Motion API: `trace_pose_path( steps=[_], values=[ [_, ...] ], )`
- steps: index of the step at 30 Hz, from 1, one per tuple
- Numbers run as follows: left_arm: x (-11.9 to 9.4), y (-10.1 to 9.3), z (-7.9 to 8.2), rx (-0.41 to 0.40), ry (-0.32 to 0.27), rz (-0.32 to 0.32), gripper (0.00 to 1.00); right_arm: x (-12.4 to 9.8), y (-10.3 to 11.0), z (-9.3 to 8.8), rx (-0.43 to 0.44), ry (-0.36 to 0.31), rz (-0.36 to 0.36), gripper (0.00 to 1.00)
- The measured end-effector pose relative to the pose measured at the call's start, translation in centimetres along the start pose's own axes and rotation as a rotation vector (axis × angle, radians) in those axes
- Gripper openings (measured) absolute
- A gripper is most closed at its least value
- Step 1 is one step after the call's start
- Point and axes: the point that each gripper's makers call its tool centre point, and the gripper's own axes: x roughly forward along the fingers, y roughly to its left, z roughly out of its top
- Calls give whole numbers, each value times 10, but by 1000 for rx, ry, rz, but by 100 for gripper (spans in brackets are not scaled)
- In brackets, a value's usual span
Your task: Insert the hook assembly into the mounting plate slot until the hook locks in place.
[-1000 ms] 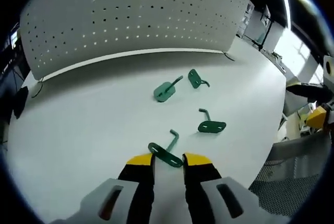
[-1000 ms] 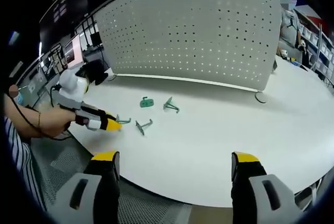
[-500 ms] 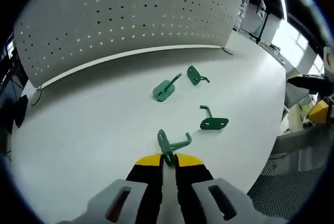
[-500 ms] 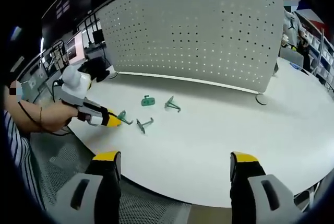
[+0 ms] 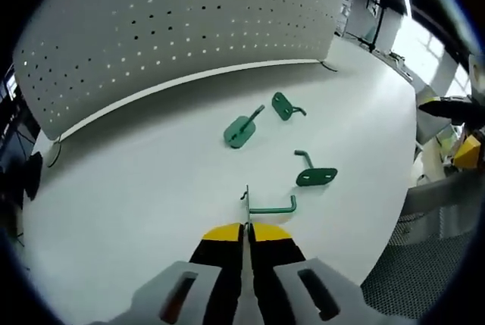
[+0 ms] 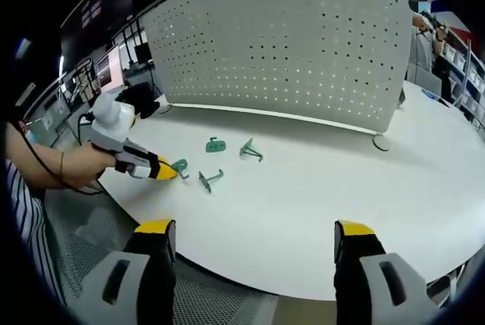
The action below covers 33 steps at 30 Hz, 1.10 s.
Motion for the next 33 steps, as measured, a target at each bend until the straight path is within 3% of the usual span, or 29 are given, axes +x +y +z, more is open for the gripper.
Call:
trace_pose_path(
  steps=[11, 18, 23, 33],
  values=[
    [-14, 0, 10, -83, -32, -26, 1, -4, -4, 4, 21, -11, -8, 85],
    [-24, -3, 18, -83, -60, -49, 1, -5, -1, 10, 53, -20, 8, 88],
    [-40, -8, 38, -79, -122, -67, 1, -5, 6, 24, 55, -54, 21, 89],
    [-62, -20, 55, -56, -164, -115, 1, 3, 19, 47, 97, -102, 69, 90]
  ],
)
